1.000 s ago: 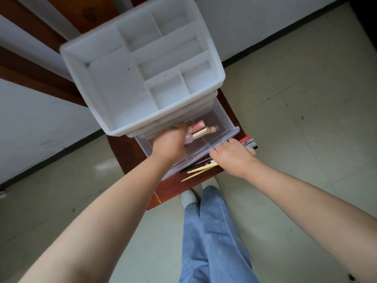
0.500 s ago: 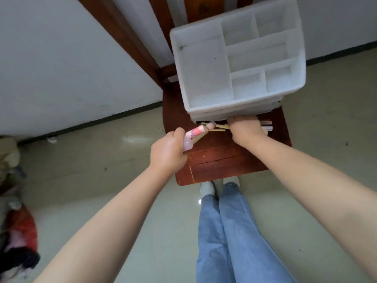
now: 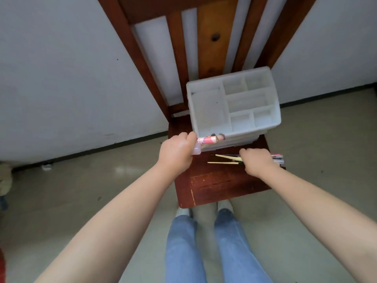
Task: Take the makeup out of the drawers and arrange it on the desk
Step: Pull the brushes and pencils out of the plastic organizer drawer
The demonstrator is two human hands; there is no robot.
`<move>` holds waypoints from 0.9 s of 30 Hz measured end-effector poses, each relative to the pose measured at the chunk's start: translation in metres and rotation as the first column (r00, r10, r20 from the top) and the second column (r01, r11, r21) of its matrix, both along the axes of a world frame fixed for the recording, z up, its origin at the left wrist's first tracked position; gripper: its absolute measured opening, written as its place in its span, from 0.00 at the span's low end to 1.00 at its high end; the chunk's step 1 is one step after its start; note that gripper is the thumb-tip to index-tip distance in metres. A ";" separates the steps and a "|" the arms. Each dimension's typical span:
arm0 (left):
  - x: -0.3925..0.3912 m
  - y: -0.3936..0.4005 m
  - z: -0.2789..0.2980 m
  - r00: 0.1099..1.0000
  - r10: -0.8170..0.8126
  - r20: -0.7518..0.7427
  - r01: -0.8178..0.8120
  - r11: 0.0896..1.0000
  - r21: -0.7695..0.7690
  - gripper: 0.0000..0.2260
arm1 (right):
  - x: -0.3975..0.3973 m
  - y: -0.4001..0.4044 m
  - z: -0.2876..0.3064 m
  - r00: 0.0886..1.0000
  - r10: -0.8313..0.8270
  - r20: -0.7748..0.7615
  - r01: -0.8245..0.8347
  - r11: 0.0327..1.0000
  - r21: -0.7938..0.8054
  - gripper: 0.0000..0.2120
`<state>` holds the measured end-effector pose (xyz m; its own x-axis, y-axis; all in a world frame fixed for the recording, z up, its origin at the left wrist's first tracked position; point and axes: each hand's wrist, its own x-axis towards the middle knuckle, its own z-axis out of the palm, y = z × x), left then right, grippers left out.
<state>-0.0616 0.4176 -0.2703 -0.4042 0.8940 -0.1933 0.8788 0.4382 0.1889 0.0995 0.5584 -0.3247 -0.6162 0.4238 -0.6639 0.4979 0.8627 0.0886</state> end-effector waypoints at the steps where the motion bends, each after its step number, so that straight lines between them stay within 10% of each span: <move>1: -0.004 0.006 0.009 0.999 -0.039 -0.014 0.039 0.999 -0.001 0.12 | 0.004 -0.001 0.011 1.000 -0.016 -0.002 0.016 1.000 0.016 0.13; 14: 0.065 0.063 0.158 0.655 -0.711 -0.254 0.733 0.680 -0.012 0.11 | 0.102 -0.093 0.197 0.729 -0.642 -0.238 0.685 0.677 0.270 0.11; 27: 0.387 -0.095 0.286 0.066 -0.930 -0.361 0.994 0.028 0.108 0.12 | 0.342 -0.377 0.340 0.099 -0.886 -0.453 0.905 -0.109 0.411 0.13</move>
<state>0.3253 0.3226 0.0159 0.8793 0.4721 0.0633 0.4762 -0.8742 -0.0949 0.4418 0.1811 0.0155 0.5971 0.7990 -0.0720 0.7935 -0.5751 0.1989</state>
